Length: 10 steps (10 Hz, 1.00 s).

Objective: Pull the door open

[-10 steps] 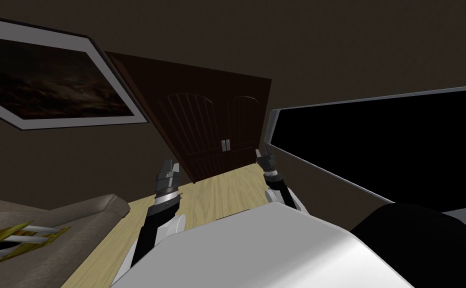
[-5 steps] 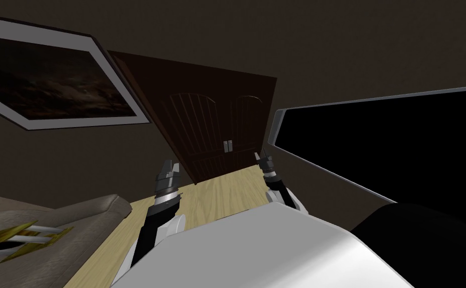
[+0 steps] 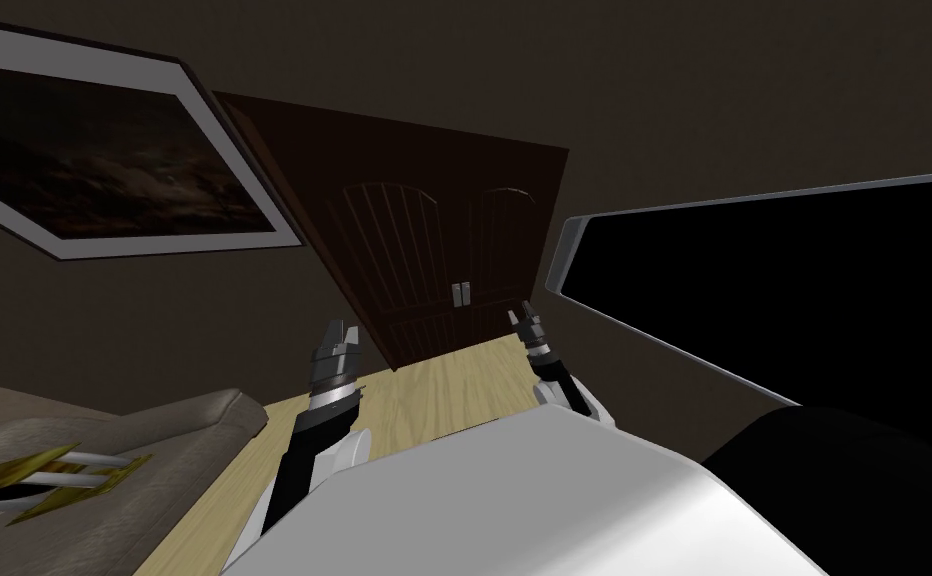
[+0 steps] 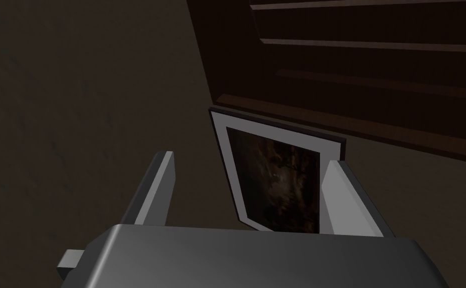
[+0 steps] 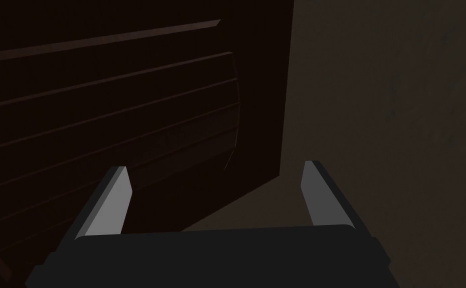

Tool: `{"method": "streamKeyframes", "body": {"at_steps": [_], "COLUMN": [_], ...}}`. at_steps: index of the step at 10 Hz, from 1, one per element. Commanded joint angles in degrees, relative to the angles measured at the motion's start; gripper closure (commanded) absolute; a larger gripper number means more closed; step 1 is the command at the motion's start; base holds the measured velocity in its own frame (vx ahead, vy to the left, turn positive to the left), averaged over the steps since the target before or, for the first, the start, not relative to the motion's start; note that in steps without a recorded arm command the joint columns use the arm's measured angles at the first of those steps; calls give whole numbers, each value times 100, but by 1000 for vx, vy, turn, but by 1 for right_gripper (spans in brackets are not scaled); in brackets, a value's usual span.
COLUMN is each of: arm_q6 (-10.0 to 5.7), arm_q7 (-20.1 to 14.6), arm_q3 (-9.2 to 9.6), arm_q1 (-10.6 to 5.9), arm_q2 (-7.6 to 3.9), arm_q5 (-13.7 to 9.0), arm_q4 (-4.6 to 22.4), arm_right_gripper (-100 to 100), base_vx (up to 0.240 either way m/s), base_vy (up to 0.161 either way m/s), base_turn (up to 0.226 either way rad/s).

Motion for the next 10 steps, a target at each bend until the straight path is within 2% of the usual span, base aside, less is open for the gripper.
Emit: {"method": "streamKeyframes", "body": {"at_steps": [1, 2, 3, 10], "arm_q6": [-52, -53, -53, -59], "arm_q7": [-22, -31, -31, -93], "arm_q3": [12, 20, 20, 79], "arm_q1": [-7, -25, -25, -151], "arm_q2": [-130, -203, -203, -718], "arm_q5": [-104, -166, -166, -611], "arm_q4": [232, 351, 351, 1196], "arm_right_gripper": [-100, -100, -100, -100], "base_vx": [92, 102, 66, 95], "base_vy": [52, 43, 30, 49], "base_turn": [52, 43, 10, 47]}}
